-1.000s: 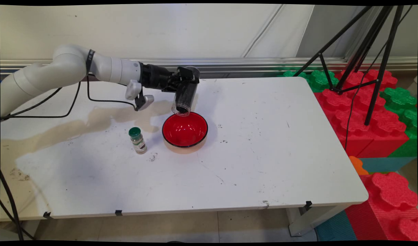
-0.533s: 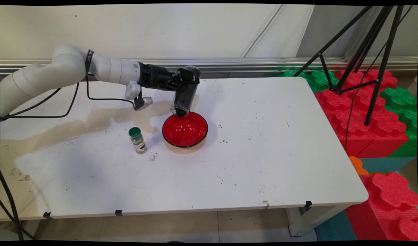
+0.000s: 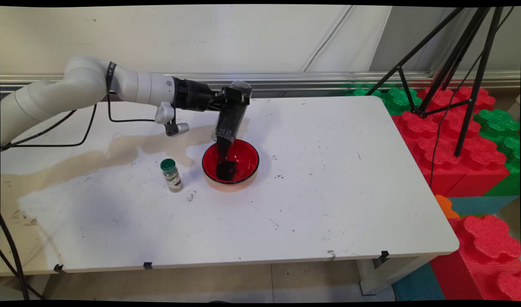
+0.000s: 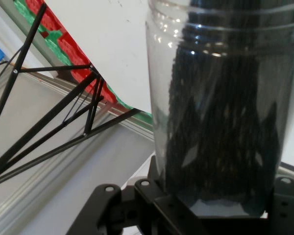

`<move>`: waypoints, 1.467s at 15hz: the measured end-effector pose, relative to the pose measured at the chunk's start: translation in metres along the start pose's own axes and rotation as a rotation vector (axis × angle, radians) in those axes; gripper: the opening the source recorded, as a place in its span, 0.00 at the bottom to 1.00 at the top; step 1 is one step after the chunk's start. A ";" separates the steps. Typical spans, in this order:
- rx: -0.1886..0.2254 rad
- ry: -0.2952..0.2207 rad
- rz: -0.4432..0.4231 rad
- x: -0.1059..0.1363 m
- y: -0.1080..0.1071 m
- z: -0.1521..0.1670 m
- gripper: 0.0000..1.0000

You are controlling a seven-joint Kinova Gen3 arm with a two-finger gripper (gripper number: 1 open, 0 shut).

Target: Pour the black seasoning powder in the red bowl

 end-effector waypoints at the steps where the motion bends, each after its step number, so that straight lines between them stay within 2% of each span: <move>1: 0.002 -0.001 0.017 0.000 0.000 0.000 0.00; 5: 0.008 -0.002 0.045 0.001 -0.002 0.000 0.00; 10: 0.009 0.002 0.031 0.002 -0.003 0.000 0.00; 14: 0.000 0.008 -0.060 0.002 -0.003 0.000 0.00; 22: -0.046 0.002 -0.348 0.001 0.006 -0.003 0.00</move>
